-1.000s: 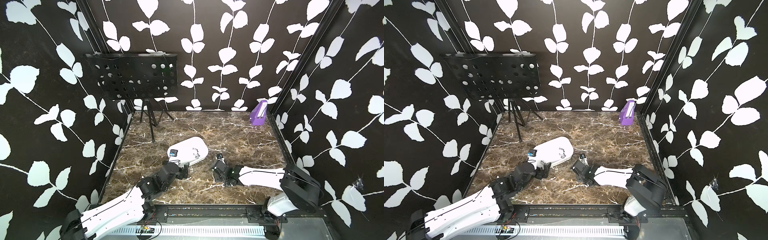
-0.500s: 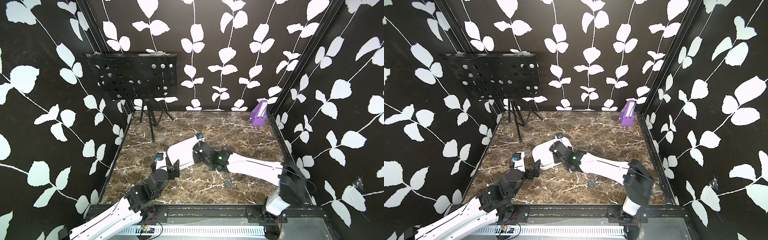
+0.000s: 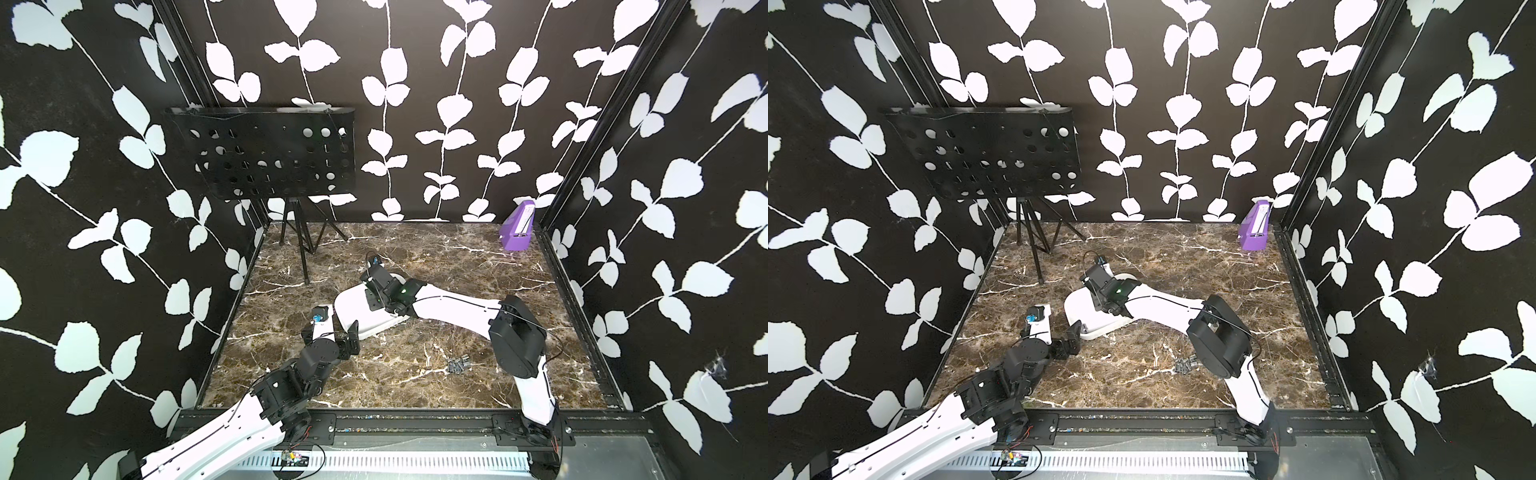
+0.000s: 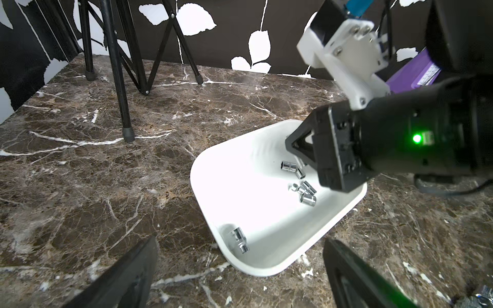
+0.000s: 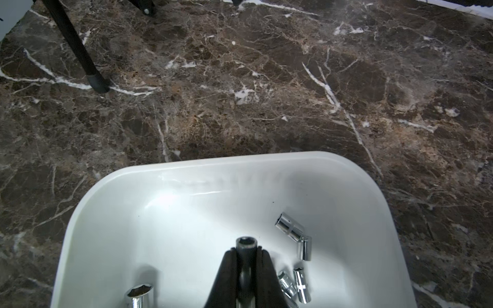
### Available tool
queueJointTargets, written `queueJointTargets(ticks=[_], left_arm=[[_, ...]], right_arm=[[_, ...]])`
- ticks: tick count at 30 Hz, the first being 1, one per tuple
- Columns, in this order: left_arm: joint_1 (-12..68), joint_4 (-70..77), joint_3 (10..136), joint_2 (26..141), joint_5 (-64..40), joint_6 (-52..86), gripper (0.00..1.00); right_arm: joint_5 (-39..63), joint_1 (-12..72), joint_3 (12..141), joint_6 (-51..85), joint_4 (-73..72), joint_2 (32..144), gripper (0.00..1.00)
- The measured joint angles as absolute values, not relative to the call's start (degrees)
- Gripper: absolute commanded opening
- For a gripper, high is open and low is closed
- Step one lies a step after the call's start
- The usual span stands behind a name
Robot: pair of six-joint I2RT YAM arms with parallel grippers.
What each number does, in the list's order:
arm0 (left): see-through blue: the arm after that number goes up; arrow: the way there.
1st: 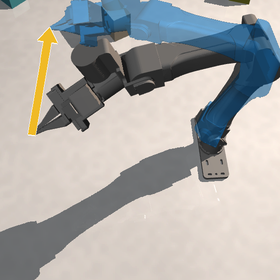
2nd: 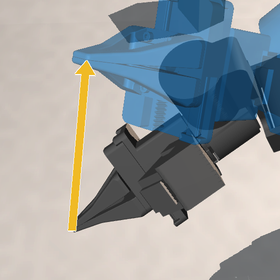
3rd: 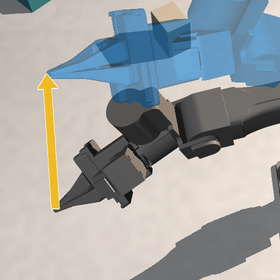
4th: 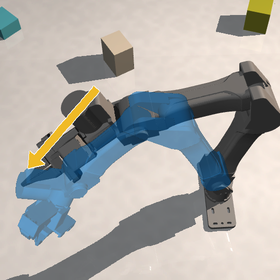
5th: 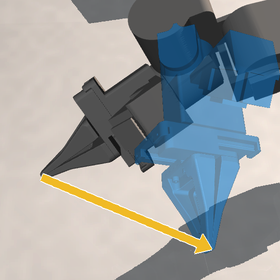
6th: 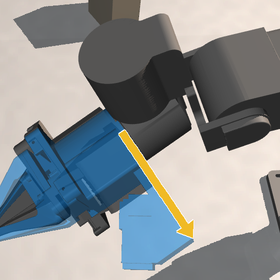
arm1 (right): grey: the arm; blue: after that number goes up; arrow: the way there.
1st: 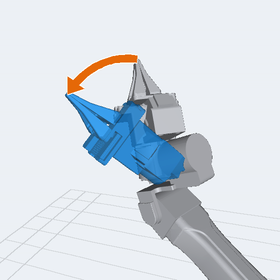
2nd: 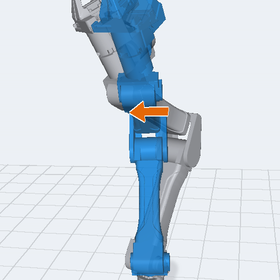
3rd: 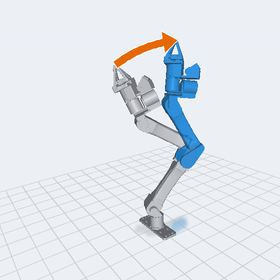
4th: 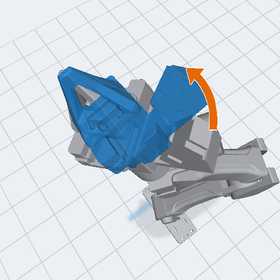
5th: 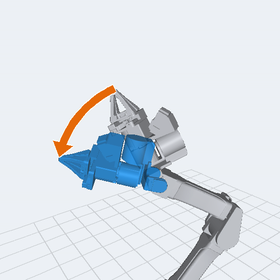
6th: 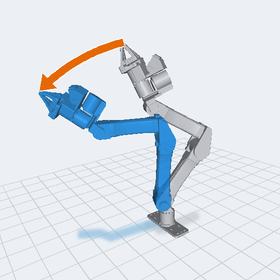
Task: Put the socket on the desktop into the storage box
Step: Place the socket head in the storage box, then pick up the socket head from the center of the board.
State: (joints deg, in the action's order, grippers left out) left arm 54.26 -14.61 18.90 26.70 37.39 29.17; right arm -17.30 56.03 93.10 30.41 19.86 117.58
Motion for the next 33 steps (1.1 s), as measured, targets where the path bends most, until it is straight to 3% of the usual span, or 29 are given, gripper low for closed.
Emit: queueJointTargets(ticks=[5,10,14,21,29,33], left_arm=[[54.3,-14.6,18.9,26.7,37.4,29.2,0.97],[54.3,-14.3,18.9,26.7,37.1,29.1,0.97],[54.3,-14.2,18.9,26.0,36.4,29.1,0.98],[54.3,-9.0,17.5,26.0,29.7,27.1,0.93],[54.3,-1.4,18.0,38.8,17.8,25.2,0.91],[54.3,0.6,20.5,47.9,10.8,24.6,0.91]], right_arm=[[-15.7,55.5,93.1,29.9,20.2,117.4,0.32],[-15.4,55.5,90.3,29.1,20.9,112.9,0.34],[-16.9,55.5,81.0,28.1,21.7,100.7,0.33],[-20.9,55.5,59.0,26.7,23.8,73.4,0.42],[-22.4,55.4,39.3,28.2,29.0,59.8,0.51],[-22.3,55.1,33.8,30.3,30.3,57.9,0.5]])
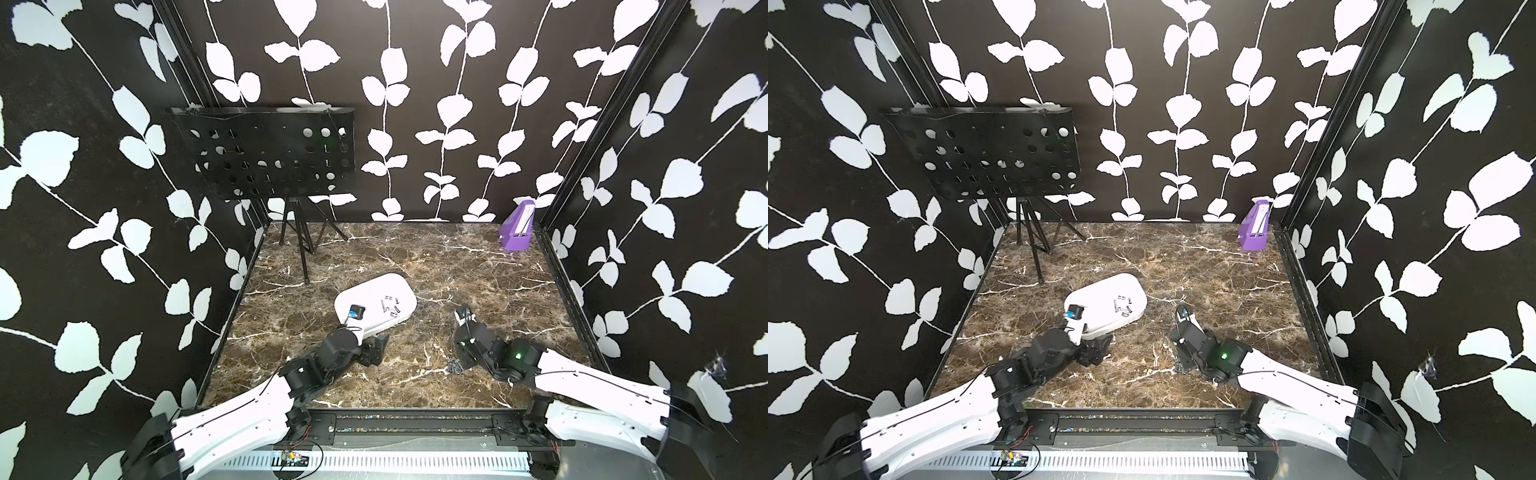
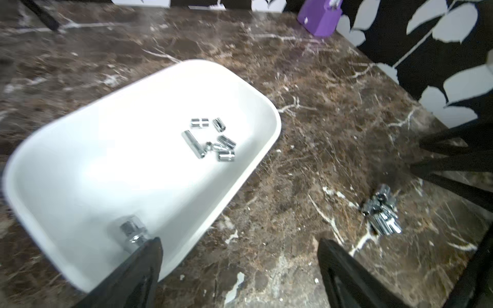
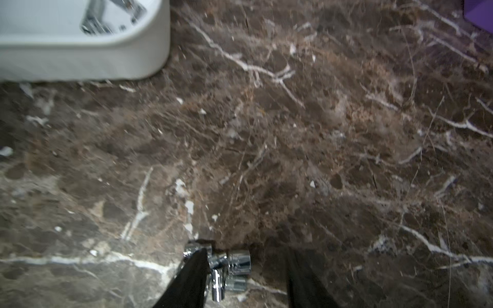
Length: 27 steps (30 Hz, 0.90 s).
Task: Put the socket on the desktop into the storage box
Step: Pick up the socket head from the center of the board.
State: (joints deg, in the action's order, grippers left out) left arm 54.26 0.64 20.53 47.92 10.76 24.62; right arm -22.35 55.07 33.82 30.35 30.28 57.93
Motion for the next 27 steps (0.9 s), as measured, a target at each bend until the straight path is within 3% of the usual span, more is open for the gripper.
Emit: queueJointTargets(ticks=[7,27], left_arm=[[54.3,3.3,23.7,57.1,3.4,24.4,0.91],[54.3,3.2,23.9,57.4,1.9,24.4,0.92]], right_arm=[[-20.6,55.0,31.8,33.3,29.3,57.4,0.46],[-17.1,54.3,29.9,36.3,28.6,61.7,0.42]])
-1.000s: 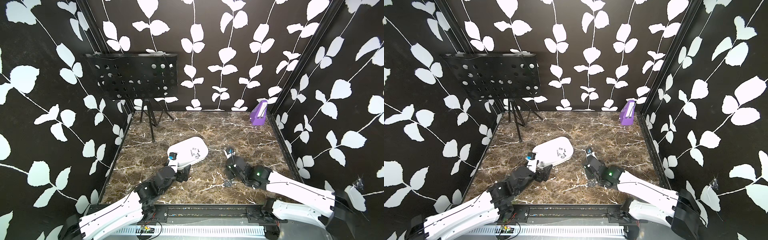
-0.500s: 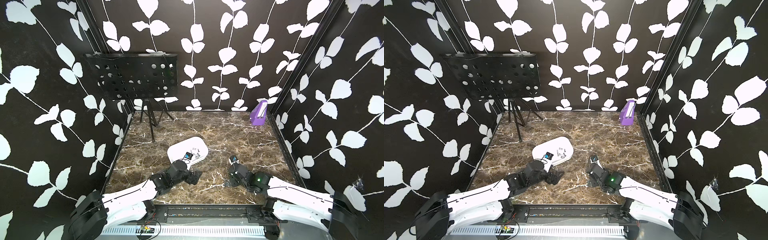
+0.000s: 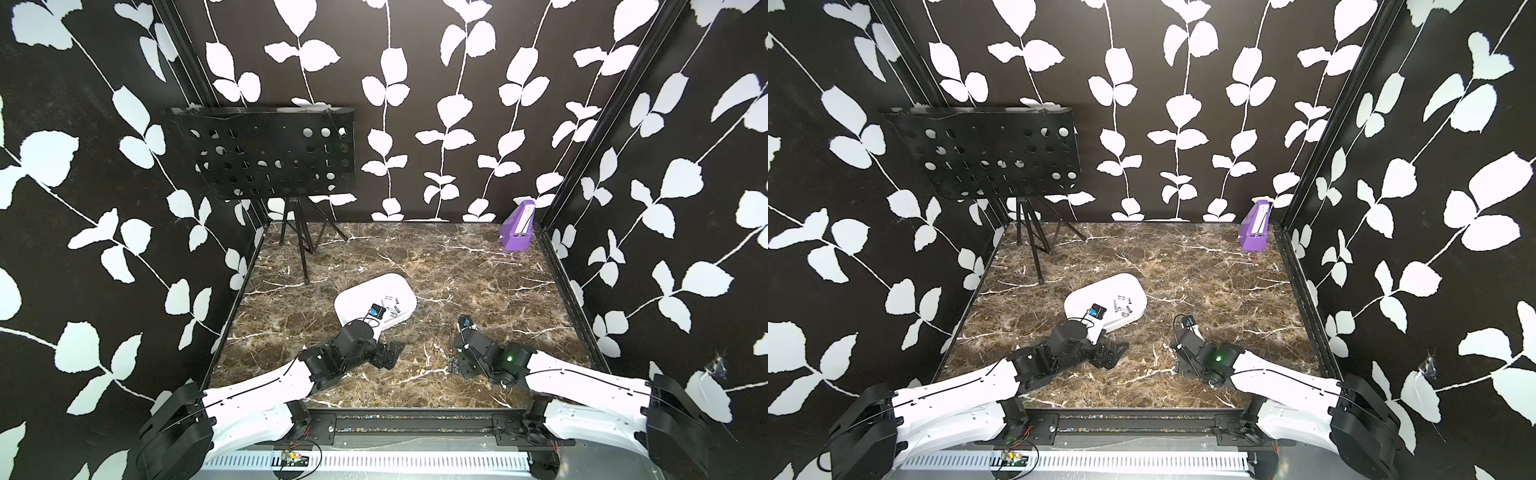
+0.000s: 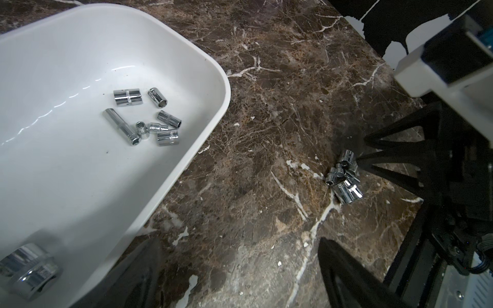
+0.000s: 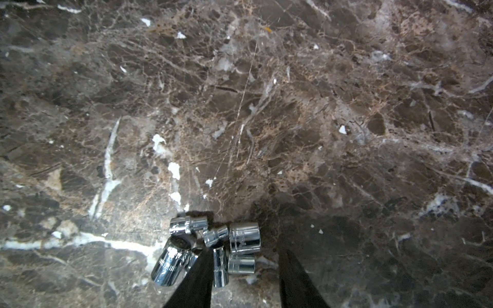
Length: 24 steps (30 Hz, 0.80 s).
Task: Put the socket on the desktop into the storage box
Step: Pick up the socket head from the center of the board.
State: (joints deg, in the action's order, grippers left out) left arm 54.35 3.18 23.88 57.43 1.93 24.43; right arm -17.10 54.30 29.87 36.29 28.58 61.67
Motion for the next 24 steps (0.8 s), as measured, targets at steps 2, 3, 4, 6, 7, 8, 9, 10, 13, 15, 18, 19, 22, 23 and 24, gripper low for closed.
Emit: queueJointTargets(ticks=[2,3,4,6,7,8,9,10,13,15,18,19,22,23,24], left_arm=[[54.3,3.2,24.3,57.8,1.9,24.4,0.92],[54.3,3.2,24.4,57.8,1.9,24.4,0.92],[54.3,3.2,24.4,57.8,1.9,24.4,0.92],[54.3,3.2,24.4,57.8,1.9,24.4,0.92],[54.3,3.2,24.4,57.8,1.9,24.4,0.92],[54.3,3.2,24.4,57.8,2.0,24.4,0.92],[54.3,3.2,24.4,57.8,2.0,24.4,0.92],[54.3,3.2,24.4,57.8,2.0,24.4,0.92],[54.3,3.2,24.4,57.8,2.0,24.4,0.92],[54.3,3.2,24.4,57.8,2.0,24.4,0.92],[54.3,3.2,24.4,57.8,2.0,24.5,0.92],[54.3,3.2,24.4,57.8,2.0,24.5,0.92],[54.3,3.2,24.4,57.8,2.0,24.5,0.92],[54.3,3.2,24.4,57.8,2.0,24.5,0.92],[54.3,3.2,24.4,57.8,2.0,24.5,0.93]], right_arm=[[-17.1,54.3,29.9,36.6,28.6,61.8,0.42],[-17.1,54.3,29.9,36.7,28.5,62.0,0.42],[-17.1,54.3,29.9,36.9,28.5,62.3,0.41],[-17.0,54.3,29.9,36.9,28.5,63.2,0.4],[-17.0,54.3,29.9,36.9,28.5,63.7,0.39],[-17.0,54.3,29.9,37.0,28.5,64.3,0.39],[-16.9,54.3,29.9,37.1,28.5,64.8,0.38],[-16.9,54.3,29.9,37.1,28.5,65.2,0.38],[-16.9,54.3,29.9,37.1,28.5,66.5,0.38],[-16.9,54.3,29.9,37.2,28.5,67.0,0.38],[-16.9,54.3,29.9,37.2,28.5,67.4,0.38],[-16.9,54.2,29.9,37.2,28.5,67.4,0.38],[-16.8,54.0,29.9,37.2,28.3,67.5,0.38],[-16.7,53.8,29.9,37.2,28.2,67.5,0.38],[-16.6,53.7,29.9,37.2,28.0,67.6,0.38]])
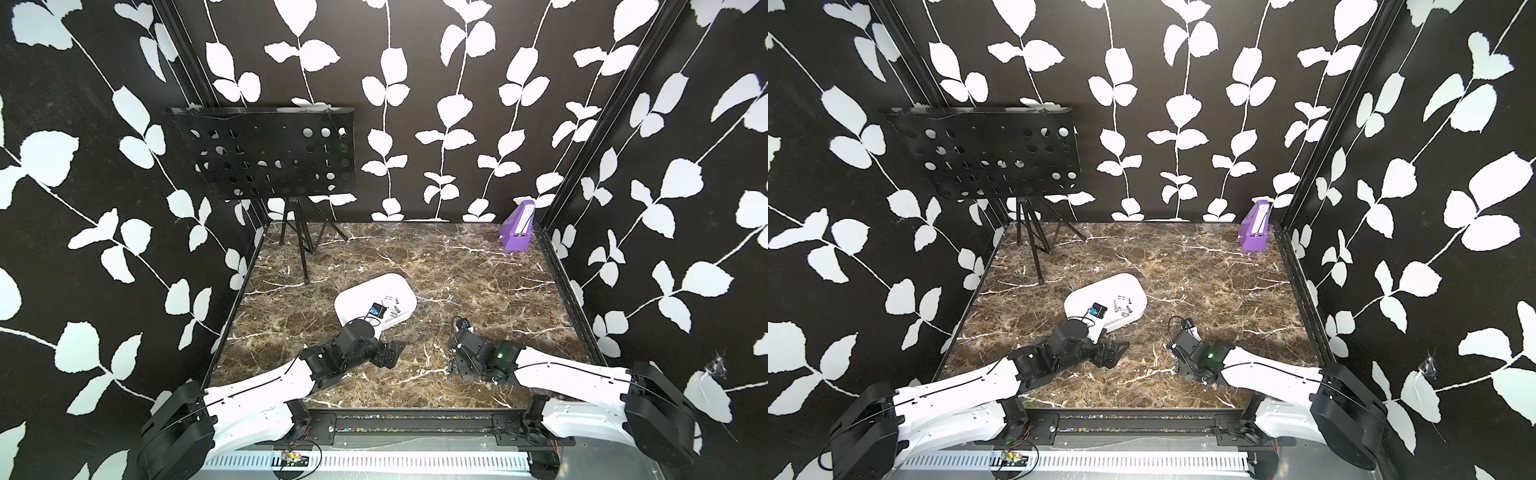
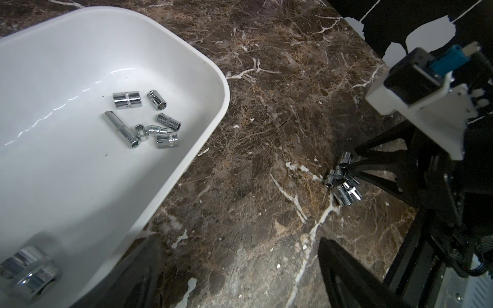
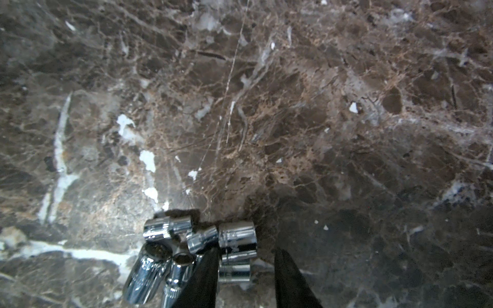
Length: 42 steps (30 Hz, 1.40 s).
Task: Put the socket on the desktop into the storage box
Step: Pick up the socket head from the center of the board.
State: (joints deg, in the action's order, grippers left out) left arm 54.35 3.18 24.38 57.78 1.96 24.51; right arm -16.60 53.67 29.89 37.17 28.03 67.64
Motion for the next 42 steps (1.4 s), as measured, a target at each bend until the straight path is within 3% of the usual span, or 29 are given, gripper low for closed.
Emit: queueJointTargets(ticks=[25,42], left_arm=[[54.3,3.2,24.4,57.8,2.0,24.7,0.93],[54.3,3.2,24.4,57.8,1.9,24.9,0.93]], right_arm=[[-12.8,50.9,29.9,36.6,25.6,71.3,0.32],[-12.4,50.1,30.4,36.0,25.1,72.4,0.34]])
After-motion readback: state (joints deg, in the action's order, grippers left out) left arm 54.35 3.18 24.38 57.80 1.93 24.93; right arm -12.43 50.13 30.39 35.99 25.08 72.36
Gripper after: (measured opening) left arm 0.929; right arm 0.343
